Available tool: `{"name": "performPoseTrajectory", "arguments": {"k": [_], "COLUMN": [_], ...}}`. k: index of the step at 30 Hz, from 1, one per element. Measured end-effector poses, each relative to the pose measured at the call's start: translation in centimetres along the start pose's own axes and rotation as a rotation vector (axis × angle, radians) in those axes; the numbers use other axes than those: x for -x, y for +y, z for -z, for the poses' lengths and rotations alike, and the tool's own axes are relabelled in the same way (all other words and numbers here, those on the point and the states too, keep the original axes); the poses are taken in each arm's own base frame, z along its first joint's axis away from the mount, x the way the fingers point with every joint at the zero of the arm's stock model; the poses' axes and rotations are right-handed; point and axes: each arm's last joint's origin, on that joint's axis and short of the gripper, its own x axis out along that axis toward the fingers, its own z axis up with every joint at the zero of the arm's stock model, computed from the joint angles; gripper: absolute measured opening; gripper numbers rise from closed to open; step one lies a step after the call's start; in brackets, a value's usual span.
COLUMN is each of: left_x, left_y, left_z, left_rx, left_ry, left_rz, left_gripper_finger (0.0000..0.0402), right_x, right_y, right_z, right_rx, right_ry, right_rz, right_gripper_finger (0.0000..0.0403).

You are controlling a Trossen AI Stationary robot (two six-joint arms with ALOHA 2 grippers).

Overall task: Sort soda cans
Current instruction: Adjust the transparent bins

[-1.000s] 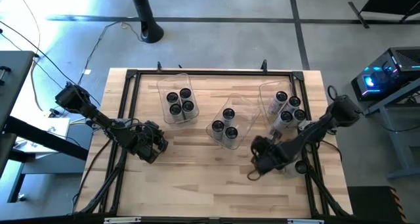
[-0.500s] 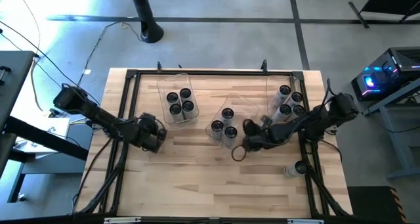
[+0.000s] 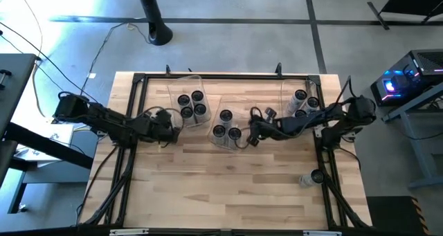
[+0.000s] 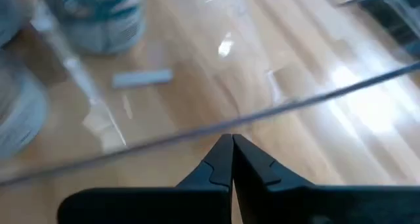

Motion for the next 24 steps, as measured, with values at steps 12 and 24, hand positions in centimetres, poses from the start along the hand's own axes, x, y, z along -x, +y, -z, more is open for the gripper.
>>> {"name": "performPoseTrajectory", "arguments": {"k": [12,24], "left_x": [-2.0,-0.5], "left_y": [0.3,1.3], "left_z": [-2.4,-1.0], "left_rx": [-0.228,-0.217], "left_ry": [-0.014,0.045], "left_rz": [0.002,-0.025], "left_gripper_finger": [0.0,0.0], "right_x": [-1.7,2.6], "right_y": [-2.9,-1.9], "right_z": [-2.0,-2.3], "right_rx": [0.061,0.046], "right_ry": [-0.076,-0.196], "right_rz": [0.029,0.198], "right_gripper_finger": [0.0,0.0]}}
